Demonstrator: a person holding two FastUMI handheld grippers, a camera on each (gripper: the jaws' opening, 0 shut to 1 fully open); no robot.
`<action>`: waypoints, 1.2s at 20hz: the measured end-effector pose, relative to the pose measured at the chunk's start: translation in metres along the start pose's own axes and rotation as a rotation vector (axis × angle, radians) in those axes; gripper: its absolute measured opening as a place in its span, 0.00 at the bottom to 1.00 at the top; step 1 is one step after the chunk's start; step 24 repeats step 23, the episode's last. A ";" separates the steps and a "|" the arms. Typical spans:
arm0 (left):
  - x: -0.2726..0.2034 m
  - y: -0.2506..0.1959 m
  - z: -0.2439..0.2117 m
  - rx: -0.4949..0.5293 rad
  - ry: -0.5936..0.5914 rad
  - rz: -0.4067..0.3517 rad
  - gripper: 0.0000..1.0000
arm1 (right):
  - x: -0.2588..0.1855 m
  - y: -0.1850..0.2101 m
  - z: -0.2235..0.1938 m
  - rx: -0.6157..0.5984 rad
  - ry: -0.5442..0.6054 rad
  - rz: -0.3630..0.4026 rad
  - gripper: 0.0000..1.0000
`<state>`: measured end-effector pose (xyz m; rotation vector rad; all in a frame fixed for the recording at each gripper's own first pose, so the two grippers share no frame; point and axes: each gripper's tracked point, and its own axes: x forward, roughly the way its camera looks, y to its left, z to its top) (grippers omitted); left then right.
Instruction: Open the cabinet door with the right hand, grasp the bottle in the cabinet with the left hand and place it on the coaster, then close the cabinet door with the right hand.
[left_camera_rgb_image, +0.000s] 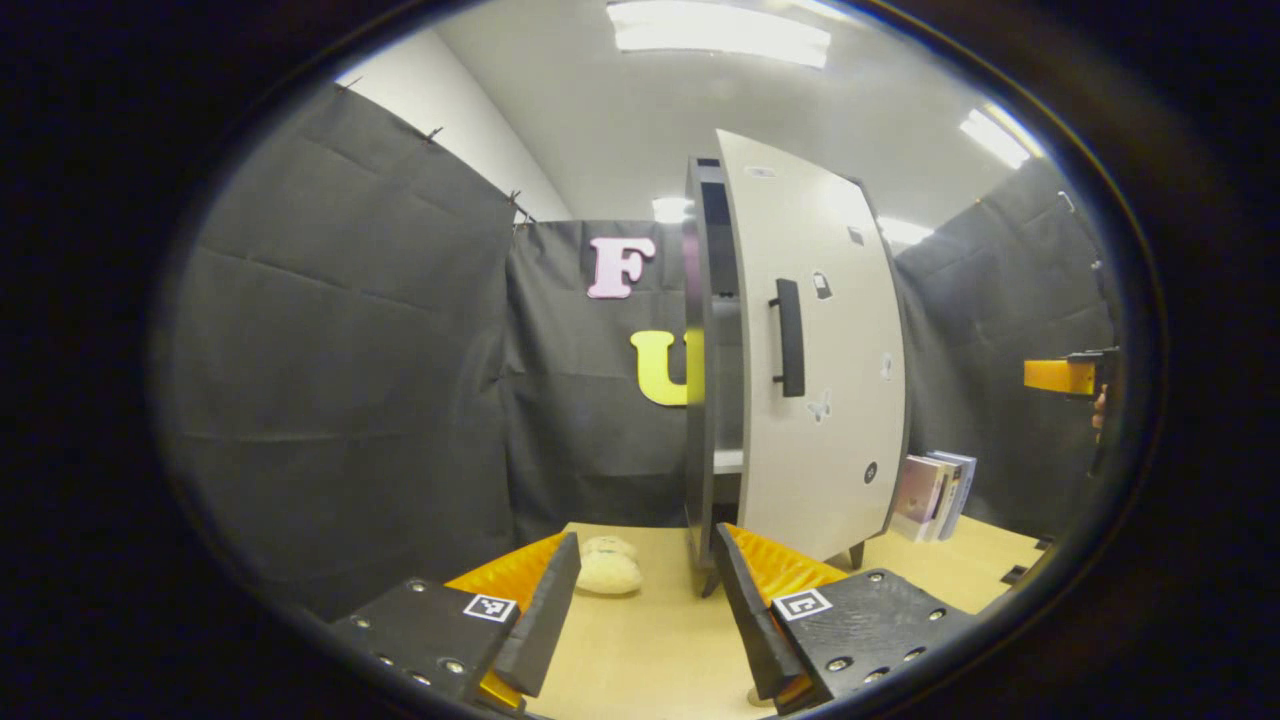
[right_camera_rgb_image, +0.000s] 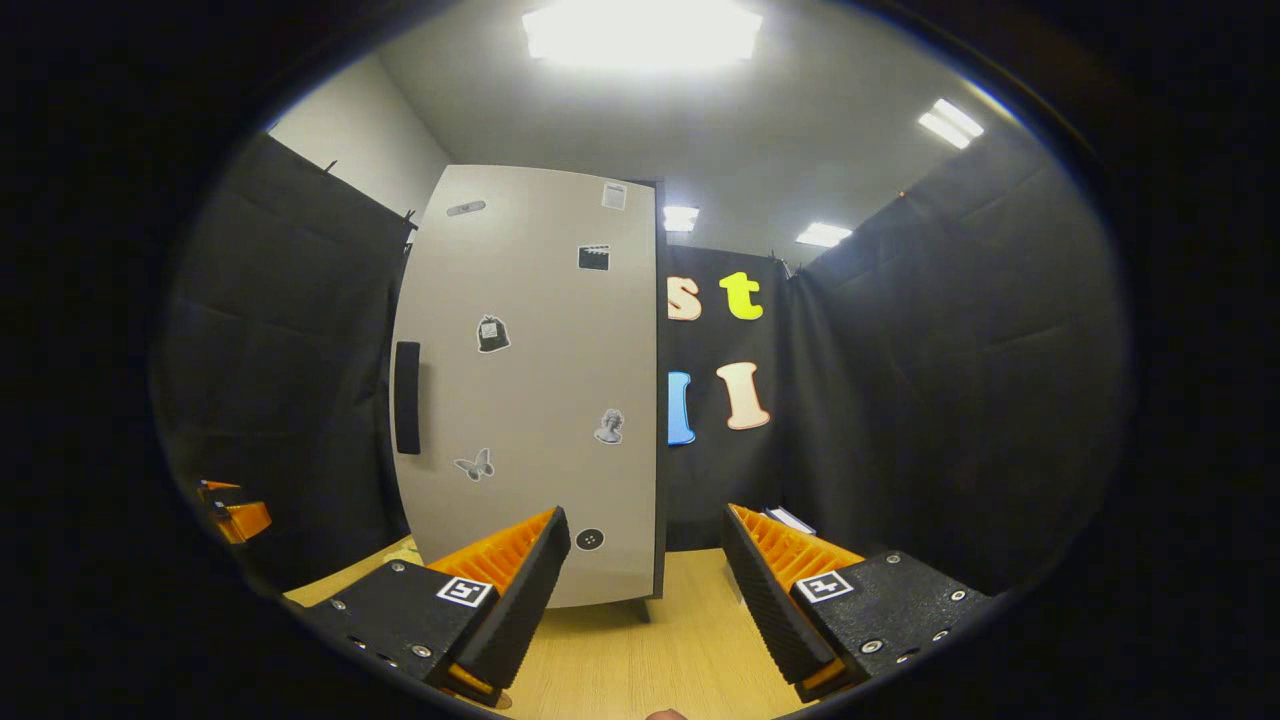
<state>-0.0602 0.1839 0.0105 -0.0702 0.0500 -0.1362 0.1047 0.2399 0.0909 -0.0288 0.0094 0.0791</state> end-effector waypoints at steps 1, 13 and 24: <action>0.001 -0.008 0.003 0.003 -0.004 -0.004 0.76 | 0.000 -0.001 -0.001 0.001 0.000 0.002 0.94; 0.006 -0.078 0.032 0.010 -0.044 -0.028 0.77 | -0.006 -0.017 -0.012 0.011 0.013 0.002 0.94; 0.005 -0.094 0.044 0.045 -0.058 -0.012 0.81 | -0.006 -0.021 -0.018 -0.004 0.022 0.020 0.94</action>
